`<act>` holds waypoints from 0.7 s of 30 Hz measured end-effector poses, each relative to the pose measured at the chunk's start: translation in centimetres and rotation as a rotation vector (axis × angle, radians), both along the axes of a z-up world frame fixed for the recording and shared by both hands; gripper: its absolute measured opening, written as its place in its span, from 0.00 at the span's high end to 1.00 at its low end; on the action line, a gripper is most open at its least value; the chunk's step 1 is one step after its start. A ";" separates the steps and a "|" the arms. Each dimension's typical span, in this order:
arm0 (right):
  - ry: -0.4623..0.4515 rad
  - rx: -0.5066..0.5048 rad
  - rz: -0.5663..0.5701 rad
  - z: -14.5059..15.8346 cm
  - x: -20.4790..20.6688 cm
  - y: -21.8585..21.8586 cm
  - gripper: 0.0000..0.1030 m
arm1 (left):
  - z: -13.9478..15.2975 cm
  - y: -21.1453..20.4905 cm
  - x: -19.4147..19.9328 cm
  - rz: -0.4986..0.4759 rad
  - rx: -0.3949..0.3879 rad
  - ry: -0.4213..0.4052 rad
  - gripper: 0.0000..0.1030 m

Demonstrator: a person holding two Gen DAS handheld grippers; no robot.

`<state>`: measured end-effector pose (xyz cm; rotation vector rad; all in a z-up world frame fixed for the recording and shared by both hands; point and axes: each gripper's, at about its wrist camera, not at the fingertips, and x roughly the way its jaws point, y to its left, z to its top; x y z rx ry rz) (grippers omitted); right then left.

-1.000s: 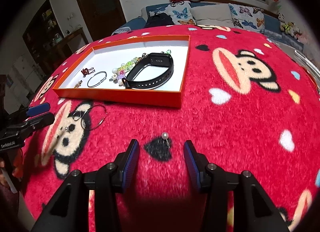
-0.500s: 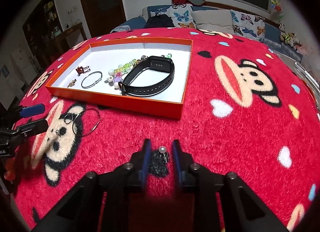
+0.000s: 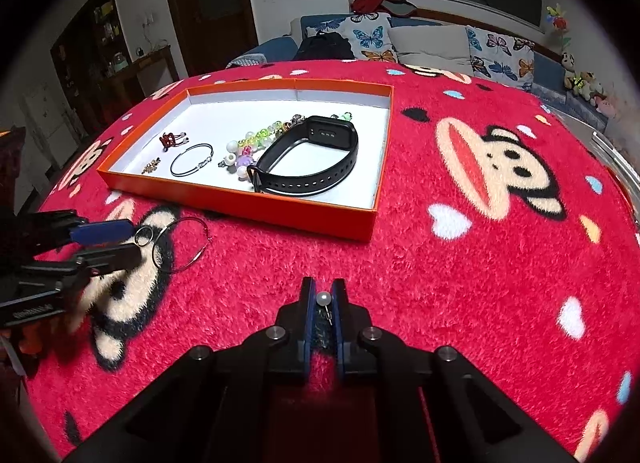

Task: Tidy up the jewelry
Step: 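Grasp the small silver ring with the left tool while the right tool holds the pearl earring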

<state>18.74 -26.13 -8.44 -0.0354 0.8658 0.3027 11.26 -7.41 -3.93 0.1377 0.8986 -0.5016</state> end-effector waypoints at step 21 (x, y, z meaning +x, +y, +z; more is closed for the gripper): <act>-0.008 0.062 -0.002 1.0 -0.2 -0.3 0.90 | 1.0 -0.4 -0.2 -0.054 0.074 -0.101 0.82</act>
